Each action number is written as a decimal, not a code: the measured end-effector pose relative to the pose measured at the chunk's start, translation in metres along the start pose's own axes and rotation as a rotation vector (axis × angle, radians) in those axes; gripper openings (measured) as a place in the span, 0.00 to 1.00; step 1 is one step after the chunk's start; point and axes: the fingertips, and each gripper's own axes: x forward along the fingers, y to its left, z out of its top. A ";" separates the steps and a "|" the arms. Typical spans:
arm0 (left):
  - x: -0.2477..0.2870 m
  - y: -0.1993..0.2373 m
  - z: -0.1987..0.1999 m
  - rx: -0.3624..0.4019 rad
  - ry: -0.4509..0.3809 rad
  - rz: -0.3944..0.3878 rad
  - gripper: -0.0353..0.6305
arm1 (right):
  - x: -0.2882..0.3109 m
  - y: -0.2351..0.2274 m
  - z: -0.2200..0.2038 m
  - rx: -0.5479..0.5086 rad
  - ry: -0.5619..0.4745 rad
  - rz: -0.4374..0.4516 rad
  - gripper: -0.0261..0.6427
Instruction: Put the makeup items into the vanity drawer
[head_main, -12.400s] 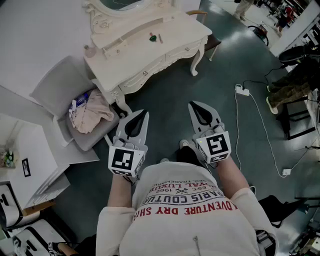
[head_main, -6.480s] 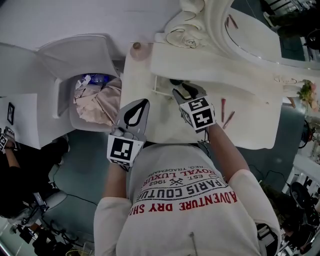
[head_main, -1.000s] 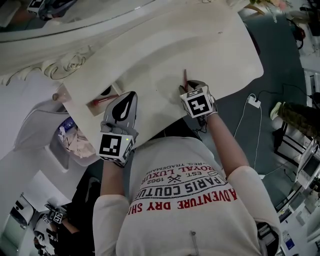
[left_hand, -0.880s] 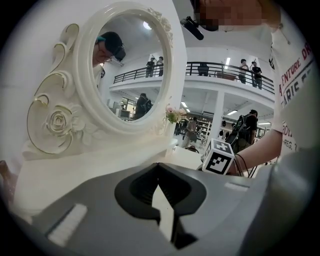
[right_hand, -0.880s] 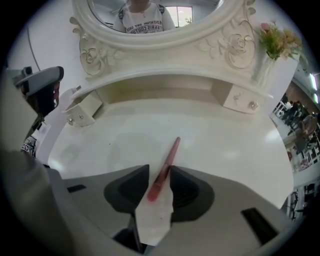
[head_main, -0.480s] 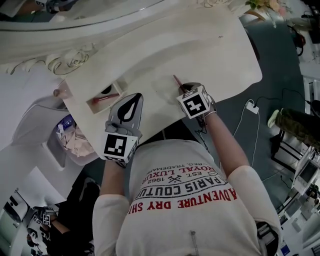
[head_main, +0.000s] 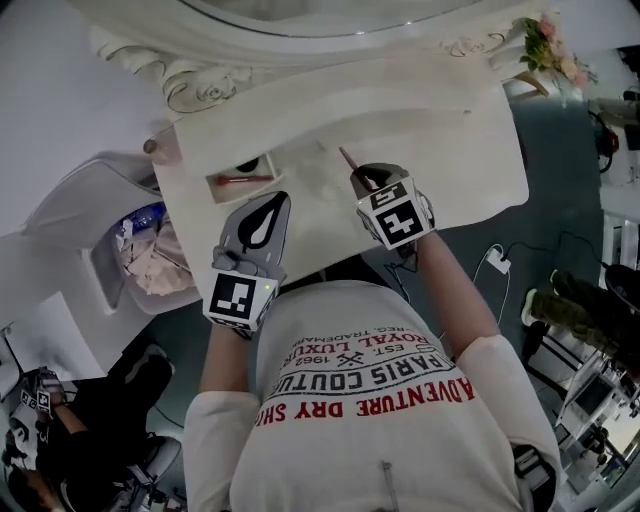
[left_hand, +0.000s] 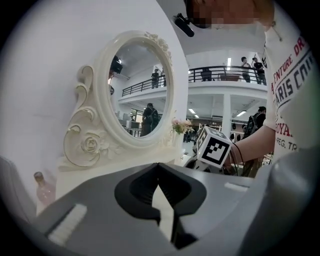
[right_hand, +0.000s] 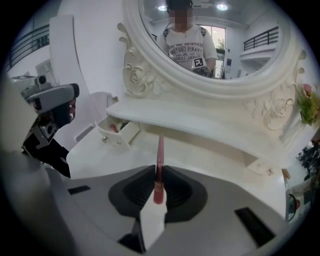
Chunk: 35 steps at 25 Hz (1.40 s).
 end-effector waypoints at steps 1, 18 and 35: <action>-0.007 0.005 0.001 -0.003 -0.009 0.024 0.07 | 0.002 0.006 0.008 -0.023 -0.007 0.014 0.12; -0.121 0.078 -0.023 -0.082 -0.062 0.354 0.07 | 0.057 0.149 0.097 -0.569 -0.030 0.217 0.12; -0.164 0.106 -0.045 -0.180 -0.074 0.488 0.07 | 0.095 0.193 0.117 -0.687 0.035 0.323 0.22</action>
